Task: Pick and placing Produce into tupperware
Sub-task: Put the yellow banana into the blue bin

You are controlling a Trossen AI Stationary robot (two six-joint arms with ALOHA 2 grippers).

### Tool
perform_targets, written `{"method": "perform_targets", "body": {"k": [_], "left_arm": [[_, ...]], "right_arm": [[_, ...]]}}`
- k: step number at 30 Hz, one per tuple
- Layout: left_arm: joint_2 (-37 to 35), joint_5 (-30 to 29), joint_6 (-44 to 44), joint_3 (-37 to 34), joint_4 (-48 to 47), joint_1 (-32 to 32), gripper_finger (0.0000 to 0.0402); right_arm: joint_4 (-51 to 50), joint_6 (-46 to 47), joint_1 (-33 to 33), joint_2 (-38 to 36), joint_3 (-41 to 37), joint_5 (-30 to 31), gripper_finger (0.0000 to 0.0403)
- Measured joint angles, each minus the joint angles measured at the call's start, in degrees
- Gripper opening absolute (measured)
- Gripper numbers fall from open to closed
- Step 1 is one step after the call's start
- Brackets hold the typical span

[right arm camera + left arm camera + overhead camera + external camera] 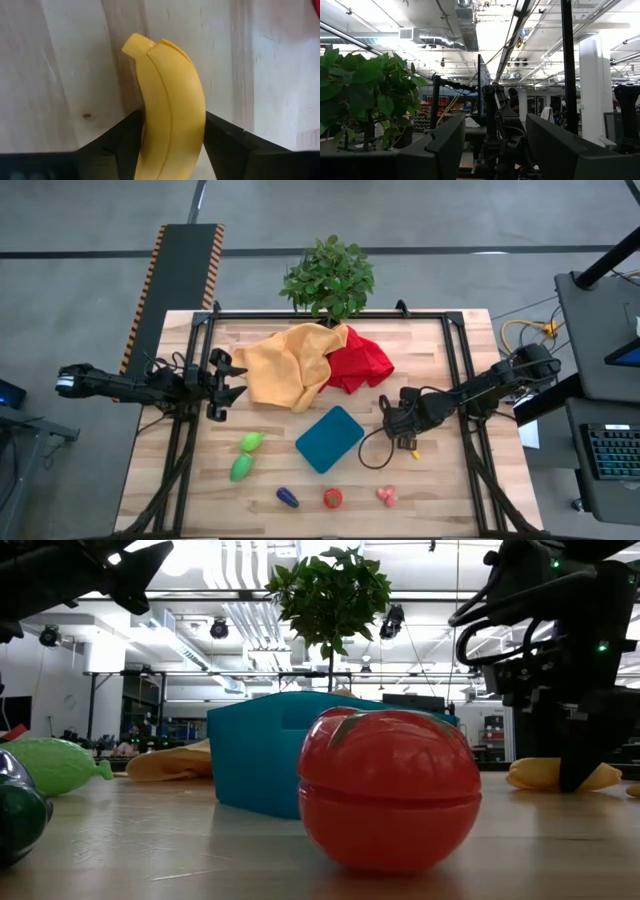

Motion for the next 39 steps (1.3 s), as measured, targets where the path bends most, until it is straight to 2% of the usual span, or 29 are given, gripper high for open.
{"method": "perform_targets", "body": {"k": [8,17,21,30,39], "left_arm": [[0.0,0.0,0.0,0.0,0.0,0.0,0.0196],[0.0,0.0,0.0,0.0,0.0,0.0,0.0196],[0.0,0.0,0.0,0.0,0.0,0.0,0.0196],[0.0,0.0,0.0,0.0,0.0,0.0,0.0196],[0.0,-0.1,0.0,0.0,0.0,0.0,0.0196]], "right_arm": [[0.1,-0.2,0.0,0.0,0.0,-0.2,0.0138],[-0.2,-0.5,0.0,-0.8,-0.1,0.7,0.0152],[-0.5,-0.7,0.0,-2.2,0.6,0.9,0.0146],[0.0,-4.6,0.0,-5.3,8.3,0.4,0.0143],[3.2,-5.3,0.1,-4.7,18.7,-0.2,0.0141]]}}
